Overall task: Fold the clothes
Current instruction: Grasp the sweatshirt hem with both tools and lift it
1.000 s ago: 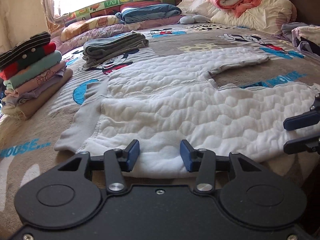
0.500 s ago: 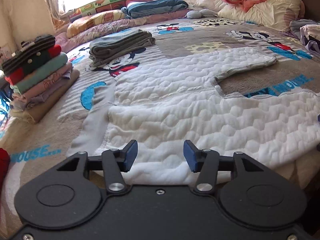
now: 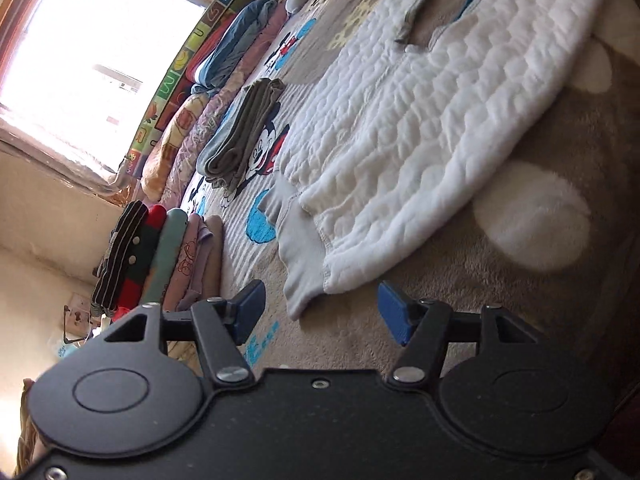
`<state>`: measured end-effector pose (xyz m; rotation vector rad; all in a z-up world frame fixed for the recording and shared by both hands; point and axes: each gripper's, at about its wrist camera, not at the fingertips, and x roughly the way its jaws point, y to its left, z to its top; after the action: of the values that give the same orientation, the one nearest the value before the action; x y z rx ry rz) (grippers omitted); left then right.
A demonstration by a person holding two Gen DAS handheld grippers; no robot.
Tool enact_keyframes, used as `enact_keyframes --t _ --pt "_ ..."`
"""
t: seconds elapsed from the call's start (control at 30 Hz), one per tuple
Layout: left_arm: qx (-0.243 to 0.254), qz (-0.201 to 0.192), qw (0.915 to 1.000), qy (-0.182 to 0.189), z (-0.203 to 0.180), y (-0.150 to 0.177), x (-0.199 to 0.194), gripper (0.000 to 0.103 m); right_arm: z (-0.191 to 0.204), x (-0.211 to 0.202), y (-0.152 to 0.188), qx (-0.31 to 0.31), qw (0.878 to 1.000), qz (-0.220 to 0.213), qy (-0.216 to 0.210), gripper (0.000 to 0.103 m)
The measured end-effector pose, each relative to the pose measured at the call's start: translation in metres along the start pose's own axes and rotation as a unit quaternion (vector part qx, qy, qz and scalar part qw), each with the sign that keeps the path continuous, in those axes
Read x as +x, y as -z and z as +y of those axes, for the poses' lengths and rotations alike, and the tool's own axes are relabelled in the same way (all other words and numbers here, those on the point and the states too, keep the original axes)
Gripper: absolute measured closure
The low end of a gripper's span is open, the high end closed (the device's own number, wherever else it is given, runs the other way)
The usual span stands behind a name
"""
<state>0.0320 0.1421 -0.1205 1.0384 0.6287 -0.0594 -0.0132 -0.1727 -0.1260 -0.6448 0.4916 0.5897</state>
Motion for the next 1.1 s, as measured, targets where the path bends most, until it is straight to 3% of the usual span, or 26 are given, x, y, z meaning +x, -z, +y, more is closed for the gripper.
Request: enact_keyframes --t 0.27,0.47,0.57,0.63,0.73,0.8,0.87,0.9,1.1 --pt "0.049 0.009 0.9983 -0.029 -0.009 0.022 0.031 0.040 -0.007 0.012 0.015 0.014 0.999 0.032 0.022 0.052" --pt "0.065 -0.032 0.9968 -0.033 -0.007 0.025 0.045 0.040 -0.008 -0.002 0.013 0.009 0.999 -0.019 0.047 0.055" --pt "0.077 -0.048 0.9954 -0.031 -0.007 0.023 0.047 0.043 -0.001 0.002 0.012 -0.014 0.999 -0.015 0.044 0.055" --pt "0.065 -0.054 0.9959 -0.030 -0.006 0.023 0.046 0.046 0.003 0.002 0.010 -0.028 0.998 -0.020 0.048 0.055" --pt "0.045 -0.064 0.9965 -0.029 -0.004 0.024 0.043 0.068 0.002 0.003 0.007 -0.031 0.998 -0.020 0.047 0.056" --pt "0.014 -0.071 0.9971 -0.025 0.000 0.023 0.041 0.081 -0.002 0.005 0.009 -0.020 0.999 -0.013 0.043 0.078" --pt "-0.021 -0.073 0.9968 -0.026 0.008 0.019 0.039 0.093 -0.007 0.005 0.009 -0.006 0.999 -0.014 0.038 0.081" --pt "-0.039 -0.074 0.9962 -0.026 0.012 0.016 0.039 0.095 -0.010 0.003 0.008 0.006 0.999 -0.019 0.037 0.086" --pt "-0.152 -0.079 0.9845 -0.039 0.038 0.003 0.034 0.100 -0.048 -0.008 0.004 0.124 0.989 -0.074 0.035 0.091"
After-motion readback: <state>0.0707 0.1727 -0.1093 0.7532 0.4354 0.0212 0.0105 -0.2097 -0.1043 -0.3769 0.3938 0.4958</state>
